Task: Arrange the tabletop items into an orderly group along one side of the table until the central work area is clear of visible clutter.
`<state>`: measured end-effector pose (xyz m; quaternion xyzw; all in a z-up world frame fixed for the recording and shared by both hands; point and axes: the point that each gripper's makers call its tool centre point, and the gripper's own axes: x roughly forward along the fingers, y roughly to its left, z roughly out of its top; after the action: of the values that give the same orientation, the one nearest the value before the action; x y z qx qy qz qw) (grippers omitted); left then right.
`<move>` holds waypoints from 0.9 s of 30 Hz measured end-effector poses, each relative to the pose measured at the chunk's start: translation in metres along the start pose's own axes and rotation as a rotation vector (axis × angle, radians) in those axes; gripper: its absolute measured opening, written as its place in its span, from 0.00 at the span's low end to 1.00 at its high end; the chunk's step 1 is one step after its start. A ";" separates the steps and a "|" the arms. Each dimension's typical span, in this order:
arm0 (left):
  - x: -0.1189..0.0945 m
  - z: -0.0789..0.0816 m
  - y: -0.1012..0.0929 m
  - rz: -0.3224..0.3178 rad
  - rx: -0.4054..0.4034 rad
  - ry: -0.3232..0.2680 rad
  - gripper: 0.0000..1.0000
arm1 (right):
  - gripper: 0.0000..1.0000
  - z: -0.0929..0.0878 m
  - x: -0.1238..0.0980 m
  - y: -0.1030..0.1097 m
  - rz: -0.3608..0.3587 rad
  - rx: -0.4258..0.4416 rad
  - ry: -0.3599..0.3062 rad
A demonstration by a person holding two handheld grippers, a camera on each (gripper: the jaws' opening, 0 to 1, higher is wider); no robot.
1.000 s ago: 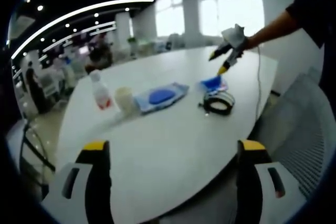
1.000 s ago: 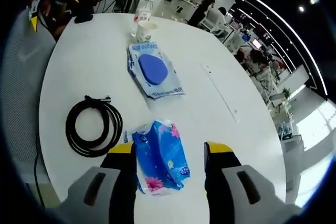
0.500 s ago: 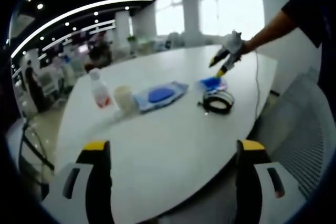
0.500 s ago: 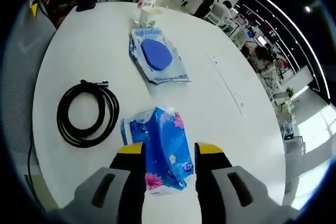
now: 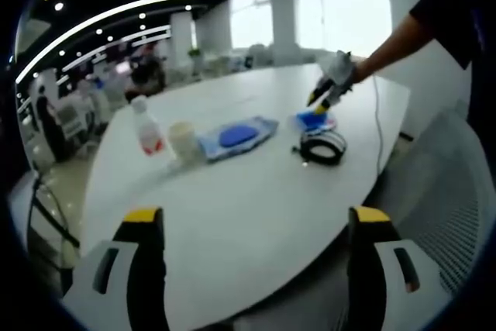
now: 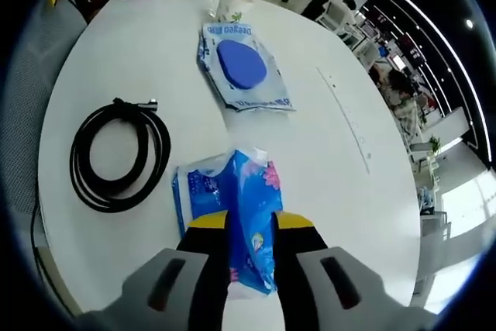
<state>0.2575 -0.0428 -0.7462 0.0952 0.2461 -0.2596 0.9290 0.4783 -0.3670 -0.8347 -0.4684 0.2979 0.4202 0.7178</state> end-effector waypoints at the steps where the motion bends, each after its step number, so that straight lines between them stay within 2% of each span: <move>1: -0.001 0.001 0.000 0.004 0.002 -0.004 0.94 | 0.18 -0.001 0.001 0.000 0.003 -0.002 0.006; 6: -0.001 0.001 0.000 0.007 0.000 0.003 0.94 | 0.11 -0.009 0.009 0.003 0.028 -0.006 0.042; 10: -0.001 0.002 0.001 0.012 0.000 -0.002 0.93 | 0.07 -0.011 0.011 0.004 0.036 -0.052 0.056; 13: -0.002 0.003 0.001 0.012 0.002 -0.005 0.92 | 0.00 -0.010 0.010 0.005 0.042 -0.093 0.062; 27: -0.002 0.004 0.002 0.006 0.000 -0.009 0.92 | 0.00 -0.003 0.002 -0.005 0.010 -0.190 0.059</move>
<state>0.2589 -0.0412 -0.7421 0.0949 0.2415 -0.2571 0.9309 0.4836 -0.3703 -0.8352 -0.5450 0.2801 0.4359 0.6591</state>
